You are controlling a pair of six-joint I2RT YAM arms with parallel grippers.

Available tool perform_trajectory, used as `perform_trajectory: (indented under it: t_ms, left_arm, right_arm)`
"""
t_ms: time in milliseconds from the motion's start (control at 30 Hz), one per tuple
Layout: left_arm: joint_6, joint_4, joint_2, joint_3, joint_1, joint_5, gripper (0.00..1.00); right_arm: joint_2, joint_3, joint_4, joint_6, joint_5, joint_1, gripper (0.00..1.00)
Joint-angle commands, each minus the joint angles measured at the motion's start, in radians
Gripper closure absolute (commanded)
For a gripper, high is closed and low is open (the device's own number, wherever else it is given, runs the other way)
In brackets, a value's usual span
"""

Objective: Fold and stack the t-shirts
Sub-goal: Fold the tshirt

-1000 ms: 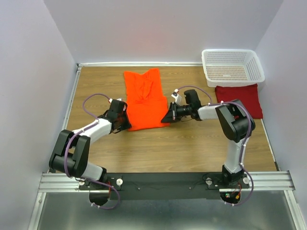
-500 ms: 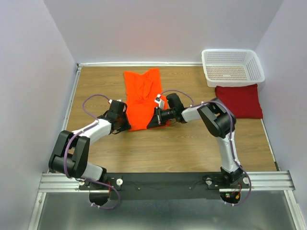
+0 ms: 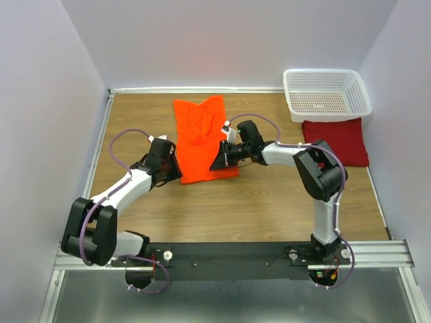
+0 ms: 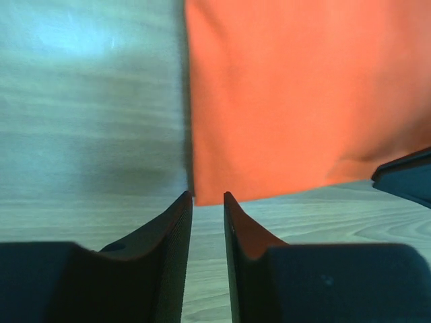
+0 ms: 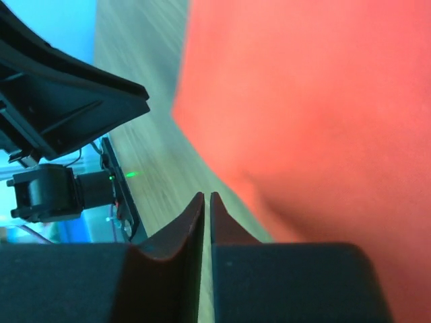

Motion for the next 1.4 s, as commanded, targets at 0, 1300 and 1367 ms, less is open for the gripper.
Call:
perform_trajectory:
  t_ms: [0, 1300, 1367]
  left_arm:
    - [0.016, -0.035, -0.037, 0.079, -0.004, -0.057, 0.65]
    - [-0.204, -0.298, -0.013, 0.131, -0.36, -0.076, 0.38]
    - [-0.222, -0.336, -0.054, 0.142, -0.365, -0.102, 0.31]
  right_arm:
    - [-0.092, 0.077, -0.173, -0.14, 0.144, -0.004, 0.78]
    - [-0.423, -0.076, -0.862, -0.208, 0.726, 0.016, 0.41]
    - [-0.47, -0.086, -0.891, -0.177, 0.76, 0.016, 0.28]
